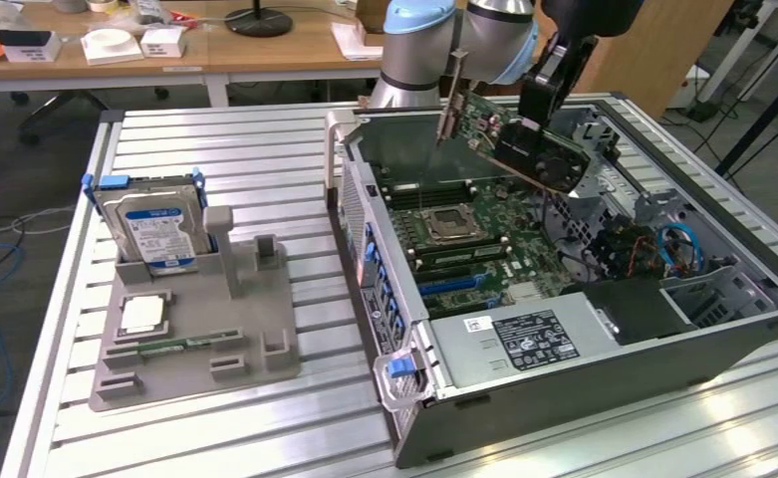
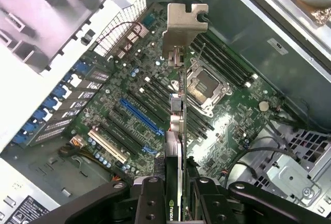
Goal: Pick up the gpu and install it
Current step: 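Insert the gpu into the slot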
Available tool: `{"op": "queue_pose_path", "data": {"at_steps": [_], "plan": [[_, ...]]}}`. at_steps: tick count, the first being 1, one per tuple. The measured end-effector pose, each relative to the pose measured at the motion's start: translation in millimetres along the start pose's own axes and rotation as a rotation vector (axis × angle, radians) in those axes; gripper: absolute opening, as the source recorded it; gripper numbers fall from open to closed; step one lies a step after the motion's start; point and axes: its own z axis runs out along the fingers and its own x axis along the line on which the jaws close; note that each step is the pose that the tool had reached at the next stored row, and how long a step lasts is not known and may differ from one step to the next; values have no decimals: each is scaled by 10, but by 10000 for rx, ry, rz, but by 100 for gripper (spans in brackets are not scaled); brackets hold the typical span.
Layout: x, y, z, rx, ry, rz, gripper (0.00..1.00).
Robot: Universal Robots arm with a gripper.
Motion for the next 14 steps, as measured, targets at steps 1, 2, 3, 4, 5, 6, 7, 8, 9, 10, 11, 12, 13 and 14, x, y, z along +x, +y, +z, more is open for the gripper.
{"op": "queue_pose_path", "data": {"at_steps": [1,2,3,4,5,6,7,8,9,10,11,12,13,14], "plan": [[0,0,0,-1,3,-69,26],[0,0,0,-3,5,-137,26],[0,0,0,-5,9,-209,26],[0,0,0,-6,12,-277,26],[0,0,0,-8,15,-344,26],[0,0,0,-9,17,-410,26],[0,0,0,-11,19,-472,26],[0,0,0,-12,22,-532,26],[0,0,0,-14,25,-595,26],[0,0,0,-15,27,-657,26],[0,0,0,-16,29,-720,26],[0,0,0,-18,32,-782,26],[0,0,0,-19,35,-843,26],[0,0,0,-21,38,-909,26]]}}
